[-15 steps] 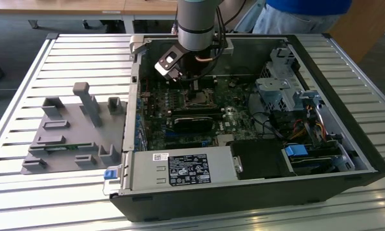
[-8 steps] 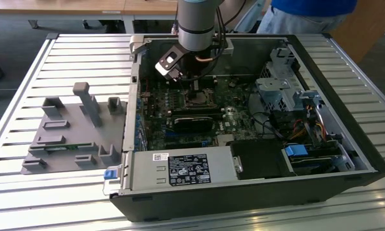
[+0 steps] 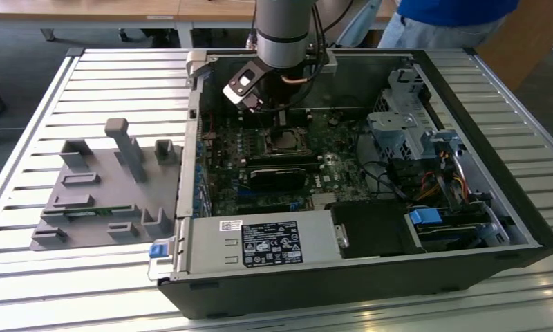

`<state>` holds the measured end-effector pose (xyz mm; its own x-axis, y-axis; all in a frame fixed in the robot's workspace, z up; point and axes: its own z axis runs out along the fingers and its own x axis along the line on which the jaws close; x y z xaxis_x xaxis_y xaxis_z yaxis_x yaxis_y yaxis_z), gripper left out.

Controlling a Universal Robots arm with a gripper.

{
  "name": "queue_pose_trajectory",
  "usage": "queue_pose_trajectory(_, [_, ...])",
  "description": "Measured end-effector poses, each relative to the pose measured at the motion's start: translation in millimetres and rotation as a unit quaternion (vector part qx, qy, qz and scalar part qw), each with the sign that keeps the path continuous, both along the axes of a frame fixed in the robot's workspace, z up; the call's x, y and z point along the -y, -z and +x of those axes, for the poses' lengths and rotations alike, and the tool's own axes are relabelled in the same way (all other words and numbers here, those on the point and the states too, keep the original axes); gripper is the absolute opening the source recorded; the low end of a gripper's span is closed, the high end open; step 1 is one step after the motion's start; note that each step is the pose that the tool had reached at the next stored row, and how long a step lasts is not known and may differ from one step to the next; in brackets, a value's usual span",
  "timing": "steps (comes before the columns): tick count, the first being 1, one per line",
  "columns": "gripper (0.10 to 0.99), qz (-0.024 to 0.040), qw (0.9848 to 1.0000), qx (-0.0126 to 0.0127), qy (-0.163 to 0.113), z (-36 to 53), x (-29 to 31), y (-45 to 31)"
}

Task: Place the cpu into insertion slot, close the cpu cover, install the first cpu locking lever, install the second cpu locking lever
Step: 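Close the cpu cover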

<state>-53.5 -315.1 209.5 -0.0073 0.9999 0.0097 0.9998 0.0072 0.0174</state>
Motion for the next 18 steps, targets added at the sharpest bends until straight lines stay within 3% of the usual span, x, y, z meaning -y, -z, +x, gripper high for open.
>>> queue_pose_trajectory(6, [0.106,-0.0002,1.0,0.0037,-0.003,-5.8,0.0,0.7])
queue_pose_trajectory(18, [0.106,-0.0033,1.0,0.0054,-0.007,-8.1,-0.1,9.3])
